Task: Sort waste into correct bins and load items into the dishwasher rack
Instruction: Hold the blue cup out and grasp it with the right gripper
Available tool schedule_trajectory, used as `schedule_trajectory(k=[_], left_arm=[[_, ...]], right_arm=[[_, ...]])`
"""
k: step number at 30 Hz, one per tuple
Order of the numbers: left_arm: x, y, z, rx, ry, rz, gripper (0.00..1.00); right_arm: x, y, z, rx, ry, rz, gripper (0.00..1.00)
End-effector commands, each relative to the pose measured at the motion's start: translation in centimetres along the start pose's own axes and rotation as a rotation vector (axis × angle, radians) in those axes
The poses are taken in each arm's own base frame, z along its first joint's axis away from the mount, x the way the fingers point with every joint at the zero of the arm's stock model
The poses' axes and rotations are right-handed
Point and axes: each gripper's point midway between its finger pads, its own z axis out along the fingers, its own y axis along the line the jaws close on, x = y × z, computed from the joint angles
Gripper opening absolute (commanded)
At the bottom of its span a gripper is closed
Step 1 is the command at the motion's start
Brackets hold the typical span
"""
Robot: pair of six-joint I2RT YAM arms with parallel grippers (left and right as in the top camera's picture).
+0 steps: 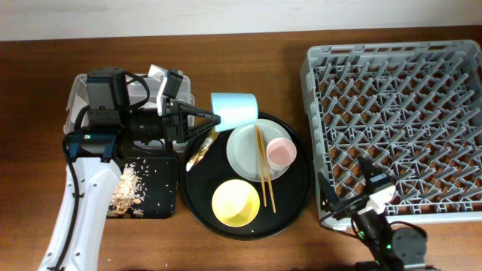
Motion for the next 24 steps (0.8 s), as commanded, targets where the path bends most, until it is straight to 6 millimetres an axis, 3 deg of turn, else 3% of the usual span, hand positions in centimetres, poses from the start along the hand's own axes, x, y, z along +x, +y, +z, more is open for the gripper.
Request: schedule_trajectory(k=[1,7,11,13,17,24], left_arm=[[-0.5,-1.3,-0.1,0.054,-0.003,0.014,0.00],[-0.4,-2.2,-0.2,0.104,0.001,0.014,0.00],[-0.3,-3.5,-0.3,0.180,0.004,0.015,0.01],[-0.3,-3.6,-0.3,0.185,0.005,0.014,0.01],[-0.2,-3.8,0.0,0.196,0.014,0.016,0.01],[0.4,-5.2,1.9,0.252,0.056,0.077,0.01]], right_arm=[[-6.5,2.6,-1.7,-0.083,-0.003,0.096,0.98],[-11.5,5.5,-1.4,-0.207,0.281,0.168,0.99],[-15.8,9.8,-0.2,-0.512,0.351,0.245,0.99],[-16.9,11.2,0.0,-0.634,0.376,0.281,0.99],[-17.0,12.3,0.9,-0.803,0.403,0.332,0.99],[-12.8,11.0,5.3,-0.836,0.562,0.481,0.98]])
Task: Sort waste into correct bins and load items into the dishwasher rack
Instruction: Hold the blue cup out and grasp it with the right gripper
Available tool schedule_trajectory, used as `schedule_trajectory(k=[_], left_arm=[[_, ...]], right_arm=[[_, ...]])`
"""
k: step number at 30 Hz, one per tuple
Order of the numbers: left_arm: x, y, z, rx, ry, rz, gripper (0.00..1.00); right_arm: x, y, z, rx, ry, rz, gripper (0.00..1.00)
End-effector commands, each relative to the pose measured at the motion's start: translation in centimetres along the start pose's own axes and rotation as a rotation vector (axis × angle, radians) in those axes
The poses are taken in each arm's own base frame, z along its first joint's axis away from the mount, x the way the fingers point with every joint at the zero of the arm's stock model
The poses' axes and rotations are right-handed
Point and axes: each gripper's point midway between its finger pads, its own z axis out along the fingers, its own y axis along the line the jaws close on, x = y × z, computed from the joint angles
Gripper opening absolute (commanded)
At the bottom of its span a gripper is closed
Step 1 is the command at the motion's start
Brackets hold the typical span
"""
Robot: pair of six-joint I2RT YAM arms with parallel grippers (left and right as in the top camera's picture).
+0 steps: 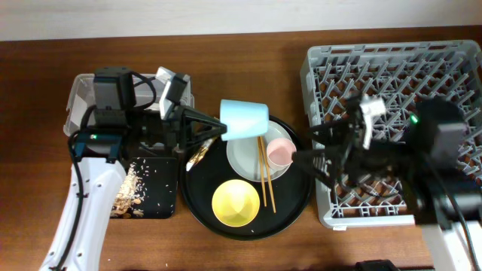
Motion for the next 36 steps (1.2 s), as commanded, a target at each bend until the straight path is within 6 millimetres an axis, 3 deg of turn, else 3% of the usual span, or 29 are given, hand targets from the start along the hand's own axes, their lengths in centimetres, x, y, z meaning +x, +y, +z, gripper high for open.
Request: schedule_trajectory(k=[1,7,12,18,25,26,28,30,32,36], left_arm=[[0.0,-1.5,1.3,0.060,0.030,0.047,0.01],[0.4,-1.3,3.0,0.037,0.060,0.069,0.00],[0.6,-1.5,3.4,0.049,0.069,0.071,0.00],[0.8,-2.5,3.7,0.108,0.079,0.074,0.00],[0.5,-2.7,3.1,0.118,0.068,0.091,0.01],[0.4,-2.6,3.0,0.115,0.065,0.089,0.01],[0.4,-2.6,2.9,0.113,0.064,0.090,0.01],[0.4,-2.6,2.9,0.113,0.064,0.090,0.00],[0.4,-2.5,2.9,0.108,0.064,0.091,0.00],[0.3,-1.8,3.0,0.067,0.060,0.091,0.01]], right_arm=[[0.0,0.3,1.2,-0.122,0.043,0.001,0.97],[0.4,0.3,3.9,-0.186,0.095,-0.046,0.94],[0.3,1.2,4.7,-0.220,0.101,-0.093,0.77],[0.0,-0.7,5.1,-0.106,0.085,-0.104,0.93],[-0.2,-1.2,5.1,-0.080,0.080,-0.106,0.96],[-0.2,-1.2,5.1,-0.080,0.080,-0.106,0.94],[-0.2,-1.2,5.1,-0.080,0.080,-0.106,0.73],[-0.2,-1.2,5.1,-0.080,0.080,-0.107,0.61],[-0.3,-1.1,5.1,-0.081,0.075,-0.116,0.60],[-1.1,-1.0,5.2,-0.086,0.051,-0.160,0.45]])
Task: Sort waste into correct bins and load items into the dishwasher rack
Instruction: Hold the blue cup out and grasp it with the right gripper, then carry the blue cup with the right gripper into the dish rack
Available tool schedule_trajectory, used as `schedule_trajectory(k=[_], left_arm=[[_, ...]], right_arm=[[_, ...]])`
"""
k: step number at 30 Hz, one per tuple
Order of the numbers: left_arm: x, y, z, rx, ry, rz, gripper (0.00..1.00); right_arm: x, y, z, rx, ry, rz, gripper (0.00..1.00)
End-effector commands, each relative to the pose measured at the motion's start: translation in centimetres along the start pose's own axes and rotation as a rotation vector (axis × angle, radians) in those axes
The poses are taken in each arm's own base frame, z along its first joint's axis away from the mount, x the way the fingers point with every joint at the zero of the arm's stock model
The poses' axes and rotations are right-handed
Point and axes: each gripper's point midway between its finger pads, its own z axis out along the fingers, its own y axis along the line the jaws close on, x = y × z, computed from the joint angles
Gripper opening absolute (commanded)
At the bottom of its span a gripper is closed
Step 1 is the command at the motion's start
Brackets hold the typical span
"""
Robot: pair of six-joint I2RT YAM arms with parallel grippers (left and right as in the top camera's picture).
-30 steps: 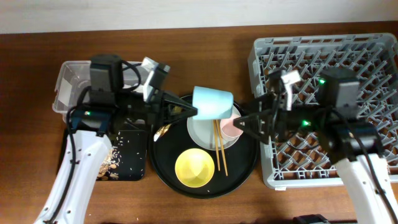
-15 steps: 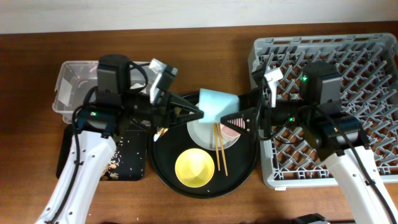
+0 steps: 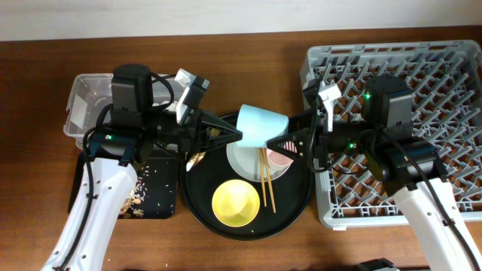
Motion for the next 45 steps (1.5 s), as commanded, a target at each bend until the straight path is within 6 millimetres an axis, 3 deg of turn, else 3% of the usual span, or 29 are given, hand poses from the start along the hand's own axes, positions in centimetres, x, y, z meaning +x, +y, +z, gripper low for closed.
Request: schedule_trajectory(k=[1,3,5,9,13,17,21,26,30,36,43,45], left_arm=[[-0.2,-0.4,0.6,0.004,0.010,0.023,0.01],[-0.2,-0.4,0.6,0.003,0.010,0.023,0.01],[-0.2,-0.1,0.6,-0.013,0.009,0.025,0.10],[-0.6,3.2,-0.3,-0.205,-0.011,0.024,0.24],[-1.5,7.1,-4.3,-0.447,-0.070,0.008,0.39],[-1.5,8.7,-7.6,-0.563,-0.112,-0.042,0.47],[0.4,10.2,-9.2,-0.673,-0.101,-0.165,0.48],[3.1,11.7,-10.2,-0.806,-0.036,-0.257,0.48],[3.9,11.9,-10.0,-0.836,-0.002,-0.275,0.48],[4.2,12.1,-9.0,-0.844,0.030,-0.259,0.48],[4.8,12.4,-9.0,-0.884,0.060,-0.259,0.49],[4.8,12.5,-9.2,-0.894,0.062,-0.259,0.48]], right_arm=[[-1.1,0.3,0.0,0.011,-0.025,-0.055,0.44],[-1.2,0.3,0.0,0.012,-0.027,-0.060,0.45],[-1.3,0.0,0.0,0.028,-0.029,-0.060,0.45],[-1.1,-1.9,-0.2,0.139,-0.028,-0.036,0.45],[-0.1,-5.6,-1.1,0.360,-0.008,0.023,0.45],[1.3,-10.8,-4.2,0.717,0.023,0.075,0.48],[2.6,-15.4,-10.3,1.153,0.032,0.139,0.51],[3.3,-18.4,-13.5,1.275,0.021,0.216,0.51],[4.7,-21.7,-15.0,1.324,0.048,0.294,0.50],[6.4,-25.6,-13.4,1.278,0.113,0.316,0.50],[8.4,-28.3,-12.3,1.269,0.164,0.354,0.51],[8.6,-28.6,-12.2,1.269,0.171,0.358,0.59]])
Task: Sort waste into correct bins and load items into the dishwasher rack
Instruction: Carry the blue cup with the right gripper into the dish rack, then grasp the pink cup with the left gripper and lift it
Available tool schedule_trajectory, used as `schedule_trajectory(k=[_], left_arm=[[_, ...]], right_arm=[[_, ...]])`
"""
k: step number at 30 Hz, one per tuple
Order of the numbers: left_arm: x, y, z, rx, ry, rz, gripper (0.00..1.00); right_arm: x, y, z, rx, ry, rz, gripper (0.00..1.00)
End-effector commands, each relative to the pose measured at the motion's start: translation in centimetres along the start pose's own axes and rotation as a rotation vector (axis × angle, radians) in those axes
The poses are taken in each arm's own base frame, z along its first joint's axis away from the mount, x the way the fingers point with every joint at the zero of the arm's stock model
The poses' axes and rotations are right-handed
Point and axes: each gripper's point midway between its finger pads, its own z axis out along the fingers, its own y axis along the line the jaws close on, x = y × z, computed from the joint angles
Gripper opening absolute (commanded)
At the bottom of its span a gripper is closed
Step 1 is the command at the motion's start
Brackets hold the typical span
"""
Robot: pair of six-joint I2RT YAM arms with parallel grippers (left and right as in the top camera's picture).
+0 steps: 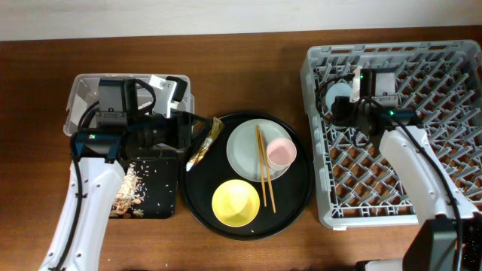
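Observation:
A light blue cup (pixel 338 93) sits in the far left corner of the grey dishwasher rack (pixel 422 188), and my right gripper (pixel 340 107) is shut on it. My left gripper (pixel 202 126) is open and empty, just left of the round black tray (pixel 290 203) and over a crumpled wrapper (pixel 202 148). On the tray lie a white plate (pixel 245 150) with chopsticks (pixel 264 177) across it, a pink cup (pixel 280 152) and a yellow bowl (pixel 236 203).
A clear plastic bin (pixel 81 94) stands at the far left under my left arm. In front of it is a black bin (pixel 139 188) holding food scraps. The rack fills the right side of the table.
The blue cup has gone from between both grippers over the tray to the rack's far left corner in my right gripper. My left gripper has let go and drawn back to the tray's left edge.
My left gripper held the blue cup at the tray's far edge while the right arm lay low at the front. The right arm then came over the tray, and both grippers met at the cup. Now the right holds it in the rack.

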Motion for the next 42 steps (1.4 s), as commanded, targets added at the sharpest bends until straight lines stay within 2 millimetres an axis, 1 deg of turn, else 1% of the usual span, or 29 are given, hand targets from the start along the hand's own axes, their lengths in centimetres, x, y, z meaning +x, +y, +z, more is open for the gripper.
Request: schedule_trajectory(k=[1,2,5,8,10,12,13,14,15,16,17,20,22,24,26,27,29,30,33,36,38,40,42], left_arm=[[-0.3,0.3,-0.1,-0.034,-0.005,0.030,0.48],[-0.3,0.2,-0.1,-0.033,-0.004,0.029,0.49],[-0.2,0.2,-0.1,-0.033,-0.002,0.027,0.49],[-0.2,0.2,-0.1,-0.033,-0.001,0.026,0.48],[-0.1,0.2,-0.1,-0.033,0.001,0.024,0.48],[0.0,0.3,-0.1,-0.034,0.004,0.022,0.48],[-0.1,0.3,-0.1,-0.035,0.004,0.022,0.48],[-0.1,0.7,-0.2,-0.061,0.004,0.022,0.48],[0.0,1.2,-0.2,-0.089,0.005,0.021,0.48],[0.0,2.0,-0.3,-0.134,0.008,0.018,0.48],[0.2,3.2,-0.5,-0.208,0.015,0.010,0.48],[0.2,4.9,-1.0,-0.309,0.009,-0.039,0.48],[0.3,4.9,-1.0,-0.309,0.003,-0.076,0.48],[0.6,3.8,-0.5,-0.259,0.021,-0.079,0.50],[1.5,2.2,0.5,-0.221,0.059,-0.089,0.52],[1.9,1.7,1.2,-0.224,0.074,-0.102,0.55],[2.9,1.7,2.5,-0.304,0.091,-0.165,0.57],[3.2,1.7,3.1,-0.334,0.091,-0.170,0.59],[4.1,0.8,6.0,-0.378,0.079,-0.180,0.61],[4.5,-1.1,8.9,-0.335,0.094,-0.120,0.61],[5.0,-1.9,11.0,-0.317,0.108,-0.115,0.62],[5.9,-2.3,13.0,-0.307,0.135,-0.099,0.61],[7.3,-2.5,15.2,-0.298,0.175,-0.084,0.61]], right_arm=[[-0.1,0.1,0.4,-0.008,0.011,-0.002,0.68],[-0.1,0.2,0.4,-0.008,0.011,-0.002,0.79],[-0.1,0.1,0.4,-0.008,0.012,-0.002,1.00],[-0.3,0.2,-0.1,-0.010,0.003,-0.002,0.99],[-1.0,0.2,-1.0,-0.013,-0.022,-0.002,0.99],[-1.9,0.8,-2.7,-0.043,-0.041,-0.002,0.99],[-2.2,1.3,-3.5,-0.073,-0.045,-0.003,0.98],[-2.6,3.1,-5.3,-0.175,-0.045,-0.007,0.93],[-2.5,4.2,-6.4,-0.233,-0.031,-0.010,0.89],[-2.0,5.1,-7.6,-0.282,-0.002,-0.012,0.85],[-0.6,6.5,-9.1,-0.337,0.064,-0.021,0.79],[2.3,8.0,-10.0,-0.354,0.170,-0.052,0.79],[4.5,8.4,-10.1,-0.327,0.250,-0.081,0.82],[5.5,8.3,-10.0,-0.292,0.283,-0.081,0.86],[5.1,7.2,-9.6,-0.227,0.273,-0.040,0.89],[4.8,6.6,-9.5,-0.207,0.263,-0.021,0.92],[4.5,5.5,-9.4,-0.192,0.258,0.019,0.96],[4.3,4.7,-9.3,-0.185,0.259,0.042,0.96],[4.8,3.1,-9.4,-0.165,0.285,0.085,0.98],[5.5,2.1,-9.5,-0.139,0.316,0.080,0.98],[5.9,1.4,-9.6,-0.110,0.330,0.087,0.99],[6.0,1.1,-9.6,-0.096,0.337,0.087,0.99],[6.1,1.1,-9.6,-0.097,0.338,0.086,0.99]])
